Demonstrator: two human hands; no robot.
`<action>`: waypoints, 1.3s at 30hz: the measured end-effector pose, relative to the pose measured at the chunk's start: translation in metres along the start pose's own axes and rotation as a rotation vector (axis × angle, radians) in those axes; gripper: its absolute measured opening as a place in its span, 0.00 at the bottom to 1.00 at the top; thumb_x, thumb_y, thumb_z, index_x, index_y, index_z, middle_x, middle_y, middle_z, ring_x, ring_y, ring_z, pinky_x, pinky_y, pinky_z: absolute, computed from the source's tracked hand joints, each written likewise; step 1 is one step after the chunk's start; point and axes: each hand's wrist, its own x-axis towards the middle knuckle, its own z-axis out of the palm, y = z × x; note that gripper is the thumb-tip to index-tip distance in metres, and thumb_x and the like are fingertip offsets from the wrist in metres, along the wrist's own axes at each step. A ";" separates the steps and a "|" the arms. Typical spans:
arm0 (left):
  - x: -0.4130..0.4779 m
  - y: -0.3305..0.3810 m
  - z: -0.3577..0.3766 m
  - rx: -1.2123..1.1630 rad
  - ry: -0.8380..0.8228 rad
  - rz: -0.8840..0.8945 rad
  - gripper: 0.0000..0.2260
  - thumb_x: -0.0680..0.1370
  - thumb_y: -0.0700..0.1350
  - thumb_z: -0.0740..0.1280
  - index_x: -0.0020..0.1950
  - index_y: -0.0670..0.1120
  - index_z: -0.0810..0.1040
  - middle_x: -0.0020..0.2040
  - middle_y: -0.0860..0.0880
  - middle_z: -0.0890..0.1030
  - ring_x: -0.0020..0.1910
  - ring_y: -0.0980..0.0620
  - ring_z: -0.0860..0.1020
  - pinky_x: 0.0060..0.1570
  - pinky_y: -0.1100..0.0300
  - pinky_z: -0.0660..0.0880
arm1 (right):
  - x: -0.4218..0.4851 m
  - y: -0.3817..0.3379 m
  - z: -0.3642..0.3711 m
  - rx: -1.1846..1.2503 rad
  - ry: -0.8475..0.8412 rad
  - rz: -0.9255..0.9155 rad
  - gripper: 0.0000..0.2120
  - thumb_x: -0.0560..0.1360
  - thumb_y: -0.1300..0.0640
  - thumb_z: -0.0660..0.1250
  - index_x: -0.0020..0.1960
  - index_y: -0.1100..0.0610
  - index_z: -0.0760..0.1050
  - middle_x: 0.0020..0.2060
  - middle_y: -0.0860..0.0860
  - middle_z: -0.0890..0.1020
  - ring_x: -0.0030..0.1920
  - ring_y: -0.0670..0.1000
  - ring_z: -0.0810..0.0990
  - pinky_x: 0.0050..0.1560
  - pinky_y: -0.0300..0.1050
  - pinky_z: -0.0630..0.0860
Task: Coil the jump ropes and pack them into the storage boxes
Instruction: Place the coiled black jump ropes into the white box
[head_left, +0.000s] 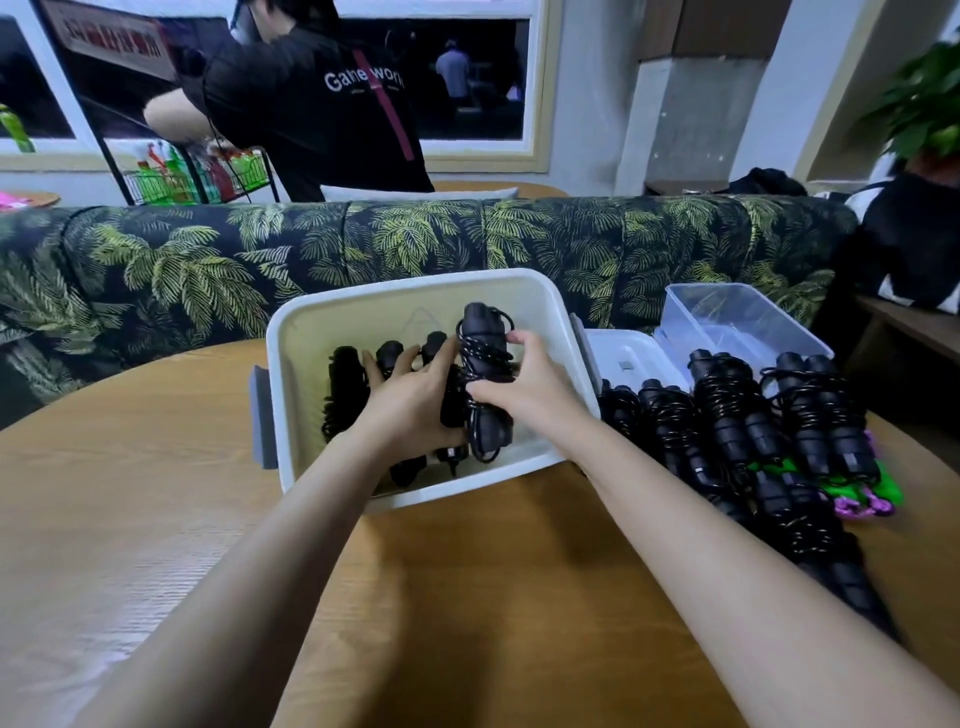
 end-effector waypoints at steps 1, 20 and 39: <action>0.000 0.000 -0.001 0.006 -0.001 0.003 0.51 0.69 0.56 0.74 0.80 0.48 0.43 0.70 0.42 0.72 0.78 0.41 0.51 0.69 0.25 0.43 | 0.004 0.000 0.002 -0.016 -0.016 0.004 0.35 0.68 0.47 0.72 0.70 0.46 0.61 0.50 0.46 0.77 0.54 0.52 0.78 0.57 0.53 0.77; 0.001 -0.001 0.005 0.062 -0.001 0.044 0.45 0.73 0.57 0.70 0.80 0.51 0.45 0.77 0.47 0.65 0.79 0.42 0.51 0.69 0.26 0.42 | -0.008 0.005 -0.020 -0.932 0.060 -0.650 0.31 0.79 0.34 0.52 0.64 0.57 0.76 0.59 0.50 0.79 0.65 0.53 0.72 0.56 0.47 0.70; 0.035 0.035 0.024 0.610 0.174 0.388 0.16 0.72 0.57 0.62 0.49 0.50 0.84 0.57 0.51 0.79 0.55 0.31 0.74 0.56 0.26 0.66 | -0.015 0.082 -0.014 -0.892 0.428 -1.219 0.28 0.79 0.37 0.59 0.29 0.55 0.69 0.19 0.48 0.69 0.22 0.50 0.68 0.68 0.53 0.72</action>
